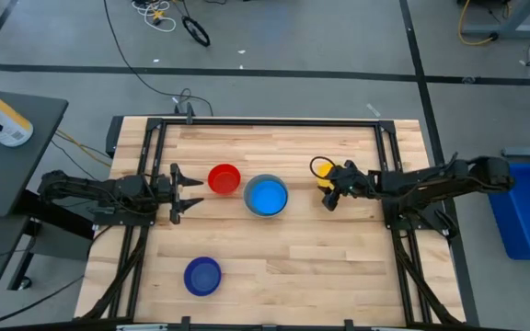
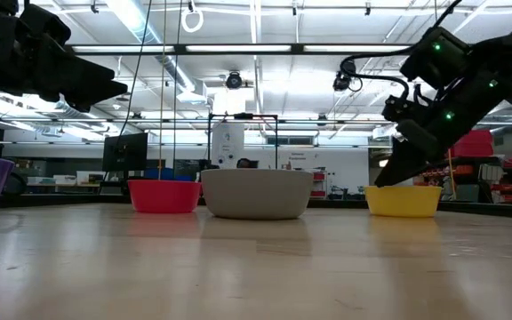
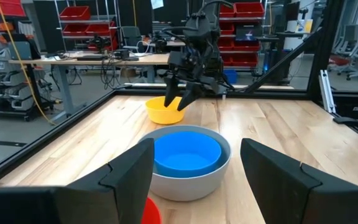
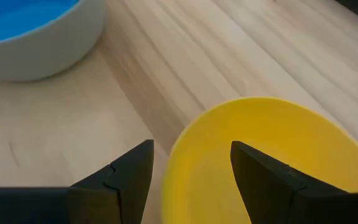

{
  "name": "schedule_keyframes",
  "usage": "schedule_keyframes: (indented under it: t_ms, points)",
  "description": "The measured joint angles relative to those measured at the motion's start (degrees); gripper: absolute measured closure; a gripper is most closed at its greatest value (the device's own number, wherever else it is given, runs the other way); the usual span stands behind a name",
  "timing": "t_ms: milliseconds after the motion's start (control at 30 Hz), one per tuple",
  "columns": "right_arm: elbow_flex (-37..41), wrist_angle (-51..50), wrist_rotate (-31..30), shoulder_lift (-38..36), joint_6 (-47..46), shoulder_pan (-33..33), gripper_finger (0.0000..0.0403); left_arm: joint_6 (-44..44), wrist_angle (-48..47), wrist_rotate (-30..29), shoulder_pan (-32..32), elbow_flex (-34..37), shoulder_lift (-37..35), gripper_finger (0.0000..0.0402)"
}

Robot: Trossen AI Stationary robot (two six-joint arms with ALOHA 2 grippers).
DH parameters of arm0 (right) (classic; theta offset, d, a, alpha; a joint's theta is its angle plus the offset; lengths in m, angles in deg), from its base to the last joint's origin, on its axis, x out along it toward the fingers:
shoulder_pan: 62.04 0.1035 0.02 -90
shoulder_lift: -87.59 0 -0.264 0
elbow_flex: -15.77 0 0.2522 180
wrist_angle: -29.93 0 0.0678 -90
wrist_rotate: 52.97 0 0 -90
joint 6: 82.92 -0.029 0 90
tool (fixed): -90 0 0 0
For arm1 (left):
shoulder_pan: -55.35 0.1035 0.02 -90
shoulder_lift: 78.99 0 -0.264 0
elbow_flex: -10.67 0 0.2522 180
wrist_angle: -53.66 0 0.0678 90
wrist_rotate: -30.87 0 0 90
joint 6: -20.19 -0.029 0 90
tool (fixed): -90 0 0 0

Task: Nest bowls inside each other
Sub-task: Stack the yellow bowl on the light blue bowl

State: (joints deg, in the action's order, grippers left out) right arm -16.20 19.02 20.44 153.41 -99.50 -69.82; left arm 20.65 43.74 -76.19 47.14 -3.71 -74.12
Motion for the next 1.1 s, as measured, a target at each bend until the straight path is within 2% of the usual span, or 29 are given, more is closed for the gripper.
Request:
schedule_keyframes:
  t_ms: [167, 633, 1000, 1100]
  points:
    - [0.6, 1.6, 1.9, 0.0, -0.1, 0.0, 0.0189, 0.1, 0.0, -0.1, 0.0, 0.0, 0.0, 0.0154]
    - [0.6, -0.8, 1.9, 0.0, -0.8, 0.0, 0.0221, 0.0, 0.0, -0.1, 0.0, 0.0, 0.0, 0.0154]
    - [0.6, -0.9, 3.3, 2.2, -1.6, 0.0, 0.0286, 0.0, 0.0, -0.1, 0.0, 0.0, 0.0, 0.0154]
    - [0.6, -0.1, 3.3, 2.5, -1.3, 0.0, 0.0317, 0.0, 0.0, -0.1, 0.0, 0.0, 0.0, 0.0154]
